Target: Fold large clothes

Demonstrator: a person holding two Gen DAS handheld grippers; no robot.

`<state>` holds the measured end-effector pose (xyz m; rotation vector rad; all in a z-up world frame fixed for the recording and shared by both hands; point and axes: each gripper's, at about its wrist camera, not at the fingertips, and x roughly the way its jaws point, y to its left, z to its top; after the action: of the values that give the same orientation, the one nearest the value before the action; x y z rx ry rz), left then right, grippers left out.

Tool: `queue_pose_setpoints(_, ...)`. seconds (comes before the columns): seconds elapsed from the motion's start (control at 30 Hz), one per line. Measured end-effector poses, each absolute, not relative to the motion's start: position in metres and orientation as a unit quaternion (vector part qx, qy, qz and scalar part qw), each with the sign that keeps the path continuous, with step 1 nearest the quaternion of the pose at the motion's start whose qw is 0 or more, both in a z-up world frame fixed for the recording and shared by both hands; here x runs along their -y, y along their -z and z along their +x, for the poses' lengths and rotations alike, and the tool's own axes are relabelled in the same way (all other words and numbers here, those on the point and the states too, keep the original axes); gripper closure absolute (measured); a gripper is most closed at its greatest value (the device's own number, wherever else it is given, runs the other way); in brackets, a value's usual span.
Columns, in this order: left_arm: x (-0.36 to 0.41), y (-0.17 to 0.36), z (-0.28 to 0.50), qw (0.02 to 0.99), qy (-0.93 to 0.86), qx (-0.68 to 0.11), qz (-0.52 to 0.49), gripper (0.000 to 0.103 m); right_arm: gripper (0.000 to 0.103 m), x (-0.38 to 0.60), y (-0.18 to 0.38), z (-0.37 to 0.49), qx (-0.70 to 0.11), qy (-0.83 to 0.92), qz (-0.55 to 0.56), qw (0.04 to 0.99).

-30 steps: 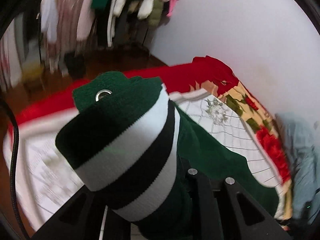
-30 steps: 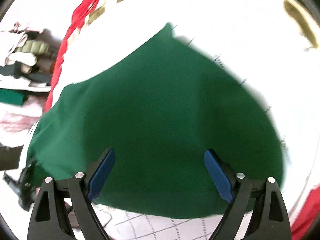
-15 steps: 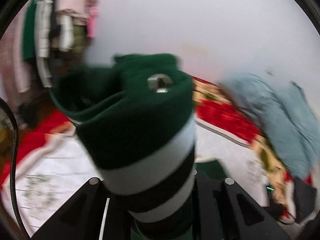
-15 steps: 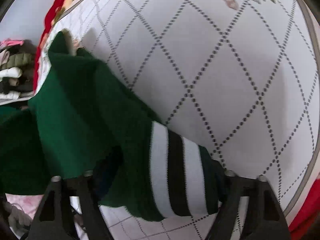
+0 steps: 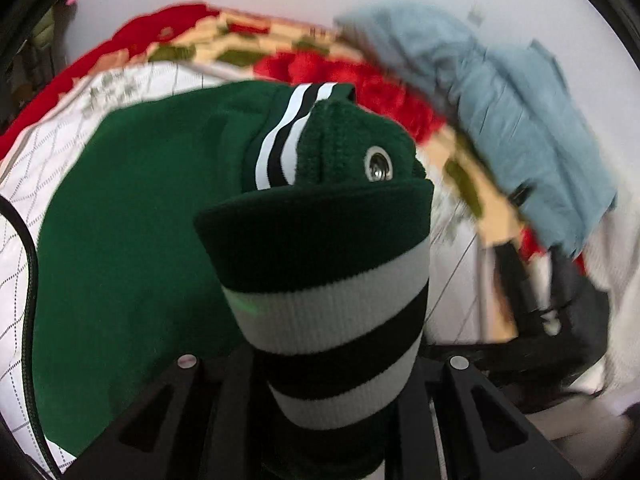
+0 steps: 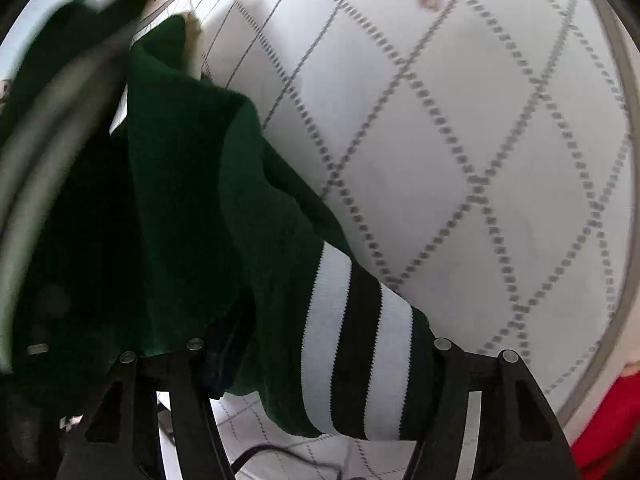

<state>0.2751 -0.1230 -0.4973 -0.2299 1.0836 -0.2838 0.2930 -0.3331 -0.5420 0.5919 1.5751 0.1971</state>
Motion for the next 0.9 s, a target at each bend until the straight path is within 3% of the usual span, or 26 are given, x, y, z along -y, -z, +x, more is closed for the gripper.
queue_pose_setpoints(0.2, 0.140, 0.470, 0.281, 0.832, 0.094, -0.547, -0.024, 0.083, 0.031, 0.350, 0.503, 0.283, -0.663, -0.069, 0.222, 0.711)
queue_pose_setpoints(0.23, 0.143, 0.465, 0.277, 0.832, 0.092, -0.547, -0.014, 0.076, 0.031, 0.351, 0.496, 0.282, -0.657, -0.067, 0.214, 0.720)
queue_pose_setpoints(0.3, 0.142, 0.458, 0.268, 0.829, 0.105, -0.549, -0.029, 0.046, 0.031, 0.353, 0.477, 0.278, -0.638, -0.059, 0.194, 0.743)
queue_pose_setpoints(0.33, 0.140, 0.453, 0.264, 0.830, 0.110, -0.545, -0.040, 0.022, 0.031, 0.353, 0.468, 0.282, -0.629, -0.057, 0.189, 0.752)
queue_pose_setpoints(0.37, 0.140, 0.450, 0.259, 0.832, 0.112, -0.541, -0.044, 0.015, 0.028, 0.365, 0.459, 0.273, -0.620, -0.056, 0.187, 0.760)
queue_pose_setpoints(0.43, 0.136, 0.439, 0.250, 0.836, 0.109, -0.536, -0.052, 0.015, 0.020, 0.378, 0.440, 0.267, -0.603, -0.055, 0.191, 0.772)
queue_pose_setpoints(0.63, 0.093, 0.422, 0.229, 0.848, 0.031, -0.524, -0.075, 0.015, 0.019, 0.394, 0.397, 0.257, -0.575, -0.113, 0.236, 0.775)
queue_pose_setpoints(0.9, 0.017, 0.456, 0.231, 0.833, -0.127, -0.535, -0.063, 0.015, 0.019, 0.318, 0.399, 0.306, -0.594, -0.215, 0.258, 0.731)
